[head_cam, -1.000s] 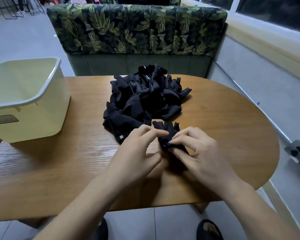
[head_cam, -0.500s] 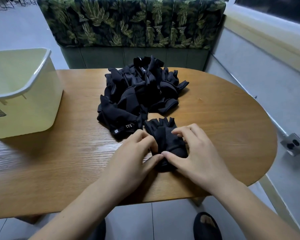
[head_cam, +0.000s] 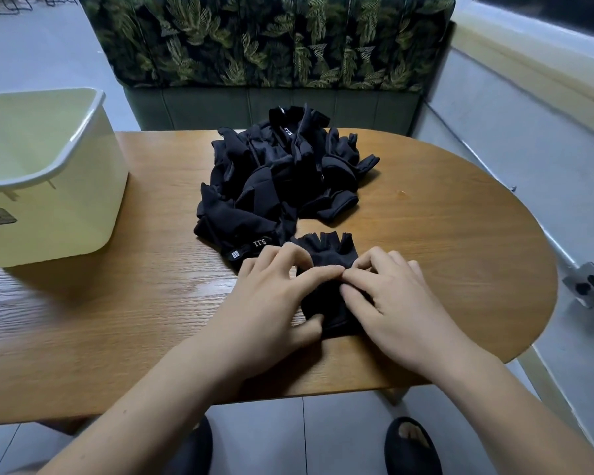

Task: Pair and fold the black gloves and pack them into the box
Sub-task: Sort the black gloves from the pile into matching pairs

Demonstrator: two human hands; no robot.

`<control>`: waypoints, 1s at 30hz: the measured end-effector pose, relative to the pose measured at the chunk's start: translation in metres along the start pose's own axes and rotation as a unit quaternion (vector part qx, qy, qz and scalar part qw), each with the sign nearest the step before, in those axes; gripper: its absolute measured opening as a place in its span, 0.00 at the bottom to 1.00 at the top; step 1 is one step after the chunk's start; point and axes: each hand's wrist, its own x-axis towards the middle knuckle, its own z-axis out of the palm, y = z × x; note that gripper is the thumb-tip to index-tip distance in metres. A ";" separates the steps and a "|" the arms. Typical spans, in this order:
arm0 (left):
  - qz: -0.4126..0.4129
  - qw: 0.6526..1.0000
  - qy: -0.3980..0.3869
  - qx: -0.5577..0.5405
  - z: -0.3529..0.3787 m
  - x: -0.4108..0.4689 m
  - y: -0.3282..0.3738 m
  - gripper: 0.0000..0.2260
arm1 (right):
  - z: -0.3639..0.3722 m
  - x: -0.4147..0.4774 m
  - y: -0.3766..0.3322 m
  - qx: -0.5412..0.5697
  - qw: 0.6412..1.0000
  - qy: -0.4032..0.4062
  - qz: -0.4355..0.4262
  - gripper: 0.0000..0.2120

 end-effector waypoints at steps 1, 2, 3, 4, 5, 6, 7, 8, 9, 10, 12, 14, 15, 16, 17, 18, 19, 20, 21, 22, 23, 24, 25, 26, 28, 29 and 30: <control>0.000 1.000 0.016 0.010 -0.001 0.000 0.000 0.26 | 0.002 -0.001 0.001 -0.014 1.000 0.001 -0.001 0.19; 0.000 0.999 0.033 0.024 -0.002 -0.001 0.000 0.23 | 0.003 -0.001 0.001 -0.025 1.000 -0.001 0.002 0.21; -0.001 0.998 0.048 0.040 -0.003 -0.001 -0.001 0.20 | 0.003 -0.001 0.001 -0.032 0.999 -0.004 0.006 0.23; -0.006 0.997 0.060 0.053 -0.003 -0.002 -0.002 0.18 | 0.004 0.000 0.001 -0.036 0.999 -0.005 0.011 0.25; -0.016 0.996 0.069 0.062 -0.003 -0.001 -0.004 0.17 | 0.004 0.001 0.000 -0.034 0.999 -0.005 0.017 0.27; -0.029 0.995 0.077 0.064 -0.003 -0.001 -0.006 0.17 | 0.004 0.002 -0.001 -0.028 0.999 -0.002 0.023 0.28; -0.042 0.994 0.083 0.062 -0.002 -0.001 -0.007 0.17 | 0.004 0.002 -0.002 -0.025 0.999 0.001 0.030 0.29; -0.053 0.993 0.089 0.060 -0.001 0.000 -0.007 0.18 | 0.004 0.002 -0.003 -0.030 0.999 0.004 0.034 0.29; -0.062 0.992 0.097 0.060 0.000 0.000 -0.007 0.19 | 0.004 0.003 -0.004 -0.043 0.998 0.004 0.035 0.29; -0.072 0.990 0.105 0.058 0.002 0.001 -0.006 0.20 | 0.004 0.003 -0.006 -0.057 0.998 0.002 0.035 0.30; -0.098 0.986 0.126 0.040 0.005 0.001 -0.005 0.20 | 0.003 0.003 -0.009 -0.082 0.996 -0.011 0.037 0.32; -0.127 0.982 0.140 0.019 0.006 0.001 -0.005 0.20 | 0.001 0.004 -0.009 -0.096 0.994 -0.022 0.046 0.37; -0.141 0.980 0.141 0.013 0.006 0.001 -0.006 0.19 | 0.000 0.005 -0.009 -0.096 0.994 -0.023 0.050 0.39; -0.156 0.978 0.138 0.006 0.006 0.001 -0.006 0.18 | -0.002 0.005 -0.008 -0.092 0.994 -0.020 0.053 0.39; -0.170 0.976 0.134 -0.001 0.004 0.000 -0.006 0.18 | -0.004 0.005 -0.007 -0.086 0.995 -0.018 0.054 0.40; -0.182 0.975 0.131 -0.009 0.003 0.000 -0.006 0.17 | -0.005 0.005 -0.006 -0.083 0.995 -0.018 0.053 0.39; -0.190 0.973 0.130 -0.014 0.001 0.000 -0.006 0.16 | -0.006 0.005 -0.005 -0.079 0.995 -0.018 0.050 0.39; -0.195 0.972 0.131 -0.020 -0.002 -0.001 -0.007 0.14 | -0.007 0.004 -0.005 -0.076 0.996 -0.016 0.045 0.38; -0.200 0.971 0.131 -0.026 -0.004 -0.001 -0.009 0.13 | -0.008 0.004 -0.005 -0.072 0.997 -0.011 0.040 0.37; -0.207 0.969 0.131 -0.036 -0.007 -0.002 -0.011 0.13 | -0.008 0.003 -0.004 -0.067 0.997 -0.006 0.035 0.37; -0.217 0.966 0.130 -0.051 -0.010 -0.003 -0.013 0.12 | -0.008 0.003 -0.004 -0.061 0.998 0.000 0.031 0.37; -0.226 0.963 0.129 -0.070 -0.013 -0.003 -0.015 0.12 | -0.008 0.003 -0.003 -0.052 0.998 0.007 0.027 0.37; -0.233 0.960 0.127 -0.088 -0.015 -0.003 -0.017 0.12 | -0.008 0.003 -0.003 -0.041 0.999 0.017 0.021 0.36; -0.235 0.959 0.125 -0.102 -0.018 -0.002 -0.019 0.11 | -0.008 0.004 -0.004 -0.030 0.999 0.029 0.015 0.35; -0.233 0.957 0.130 -0.118 -0.023 0.000 -0.021 0.09 | -0.009 0.005 -0.006 -0.009 0.998 0.055 0.004 0.33; -0.234 0.954 0.139 -0.127 -0.026 0.001 -0.023 0.08 | -0.009 0.005 -0.007 0.000 0.998 0.064 0.001 0.31; -0.236 0.950 0.152 -0.136 -0.030 0.002 -0.025 0.07 | -0.010 0.005 -0.008 0.010 0.997 0.070 -0.001 0.30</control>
